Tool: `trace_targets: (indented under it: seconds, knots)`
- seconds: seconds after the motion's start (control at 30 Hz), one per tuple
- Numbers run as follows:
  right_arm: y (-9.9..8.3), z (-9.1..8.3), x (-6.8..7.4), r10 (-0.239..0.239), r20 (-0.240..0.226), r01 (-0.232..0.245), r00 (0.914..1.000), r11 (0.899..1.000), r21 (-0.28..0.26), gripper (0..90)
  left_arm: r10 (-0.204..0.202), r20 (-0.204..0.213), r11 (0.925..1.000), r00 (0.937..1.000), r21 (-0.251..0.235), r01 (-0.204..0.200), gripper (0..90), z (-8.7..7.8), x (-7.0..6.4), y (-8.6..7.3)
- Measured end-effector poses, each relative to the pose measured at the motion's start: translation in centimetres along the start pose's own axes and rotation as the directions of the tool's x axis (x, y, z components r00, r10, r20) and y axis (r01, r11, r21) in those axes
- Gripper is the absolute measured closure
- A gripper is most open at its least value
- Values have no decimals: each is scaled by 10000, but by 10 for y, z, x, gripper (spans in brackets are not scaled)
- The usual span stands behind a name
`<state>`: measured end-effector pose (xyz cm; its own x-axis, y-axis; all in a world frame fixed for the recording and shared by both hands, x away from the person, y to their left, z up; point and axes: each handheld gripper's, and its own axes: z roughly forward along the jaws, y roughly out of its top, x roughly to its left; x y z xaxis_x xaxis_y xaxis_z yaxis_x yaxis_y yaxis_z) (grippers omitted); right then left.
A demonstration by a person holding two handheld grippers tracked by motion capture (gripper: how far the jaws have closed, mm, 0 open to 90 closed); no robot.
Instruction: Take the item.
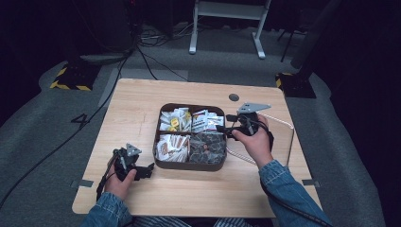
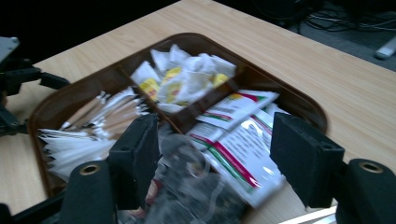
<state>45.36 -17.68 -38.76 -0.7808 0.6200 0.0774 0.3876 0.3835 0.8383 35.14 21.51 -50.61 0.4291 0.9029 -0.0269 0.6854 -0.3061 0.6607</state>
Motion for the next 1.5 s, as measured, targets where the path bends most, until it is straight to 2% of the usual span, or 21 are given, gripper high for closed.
trace_targets:
  seconds: [0.3,0.53,0.7,0.8,0.87,0.9,0.93,0.97,1.37,1.47,1.5]
  knots:
    - [18,37,34,-594,-952,632,9937,9973,374,347,-33,-47,10000,10000,-5,33,0,0,0,0]
    - [25,69,65,-1102,-1924,1267,9751,9891,752,389,-34,-64,10000,10000,-9,34,0,0,-1,0]
    - [25,90,84,-1240,-2398,1513,9629,9835,988,400,-31,-62,10000,10000,-3,31,0,0,-1,0]
    - [26,101,93,-1253,-2553,1604,9587,9796,1215,419,-34,-63,10000,10000,-8,33,0,0,-1,0]
    - [25,108,98,-1212,-2638,1633,9569,9761,1437,457,-42,-53,10000,10000,-5,42,0,0,-1,0]
    - [24,111,100,-1149,-2722,1623,9554,9740,1583,508,-35,-68,10000,10000,-11,35,0,0,-1,0]
    - [23,113,102,-1062,-2886,1610,9515,9716,1734,531,-34,-63,10000,10000,-10,34,0,0,-1,0]
    - [22,116,103,-1018,-2965,1610,9496,9700,1824,531,-32,-63,10000,10000,-9,32,0,0,-1,0]
    - [11,137,114,-898,-2996,1649,9498,9577,2359,540,-13,-26,10000,10000,-4,13,0,1,-1,0]
    - [10,139,116,-769,-2996,1533,9509,9585,2405,535,-8,-23,10000,10000,-4,8,0,1,-1,0]
    - [10,141,116,-821,-2966,1615,9515,9536,2540,532,-19,-12,10000,10000,-9,19,0,1,-1,0]
